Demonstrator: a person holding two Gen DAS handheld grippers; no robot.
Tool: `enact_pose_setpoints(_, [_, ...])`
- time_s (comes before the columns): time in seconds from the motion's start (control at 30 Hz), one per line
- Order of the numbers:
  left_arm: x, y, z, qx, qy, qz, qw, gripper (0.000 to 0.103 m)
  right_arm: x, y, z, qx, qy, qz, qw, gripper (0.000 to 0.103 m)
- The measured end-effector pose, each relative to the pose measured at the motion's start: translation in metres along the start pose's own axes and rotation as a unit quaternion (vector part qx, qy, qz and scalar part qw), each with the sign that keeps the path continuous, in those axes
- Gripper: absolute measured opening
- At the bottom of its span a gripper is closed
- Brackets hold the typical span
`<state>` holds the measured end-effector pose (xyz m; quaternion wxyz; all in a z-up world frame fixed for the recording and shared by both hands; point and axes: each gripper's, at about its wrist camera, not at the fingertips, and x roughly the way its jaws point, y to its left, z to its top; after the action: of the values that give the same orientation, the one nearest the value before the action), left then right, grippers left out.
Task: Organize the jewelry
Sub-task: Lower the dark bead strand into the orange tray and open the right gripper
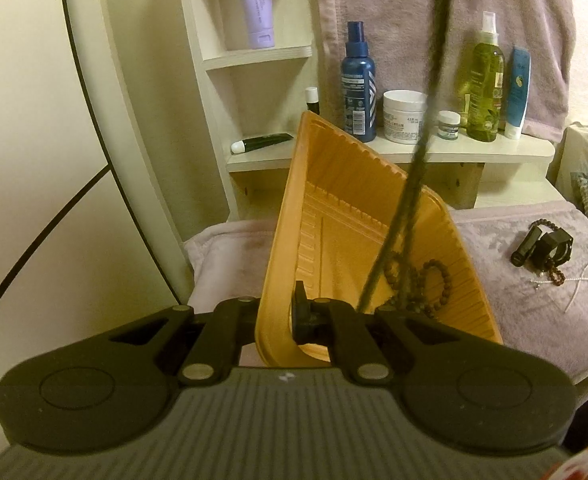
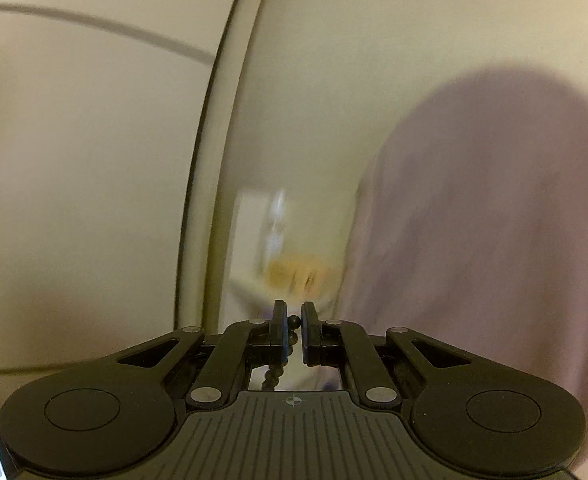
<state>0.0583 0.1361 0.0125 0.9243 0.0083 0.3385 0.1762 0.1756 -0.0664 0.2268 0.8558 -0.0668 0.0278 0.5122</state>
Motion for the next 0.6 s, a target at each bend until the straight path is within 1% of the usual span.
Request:
enact_pose_setpoints(0.1, [0.0,0.0,0.0,-0.001,0.0,0.0,1.0,0.005,0.031,0.004,-0.027,0.006,0.055,0.028,0.998,0.006])
enact_pose_setpoints(0.2, [-0.001,0.0,-0.001,-0.002,0.0,0.0,1.0,0.005,0.056,0.004,-0.05,0.011,0.103,0.058,0.993,0.006])
enact_pose_setpoints(0.33, [0.0,0.002,-0.001,-0.004,0.001,-0.001,1.0,0.005,0.074,0.002,-0.079,0.016,0.154,0.097,0.983,0.006])
enact_pose_setpoints(0.4, [0.0,0.002,-0.001,-0.004,0.001,-0.001,1.0,0.005,0.082,0.001,-0.094,0.011,0.179,0.131,0.975,0.006])
enact_pose_setpoints(0.47, [0.0,0.002,-0.001,-0.004,0.001,-0.001,1.0,0.005,0.087,0.003,-0.108,-0.006,0.195,0.178,0.964,0.006])
enact_pose_setpoints(0.5, [-0.001,0.002,-0.001,-0.005,0.001,-0.001,1.0,0.005,0.084,0.006,-0.115,-0.024,0.202,0.196,0.959,0.006])
enact_pose_setpoints(0.53, [-0.001,0.002,-0.001,-0.005,0.002,-0.001,1.0,0.005,0.085,0.009,-0.123,-0.053,0.215,0.211,0.952,0.006])
enact_pose_setpoints(0.6, [0.0,0.002,-0.001,-0.006,0.002,0.0,1.0,0.005,0.084,0.015,-0.136,-0.108,0.227,0.248,0.936,0.006])
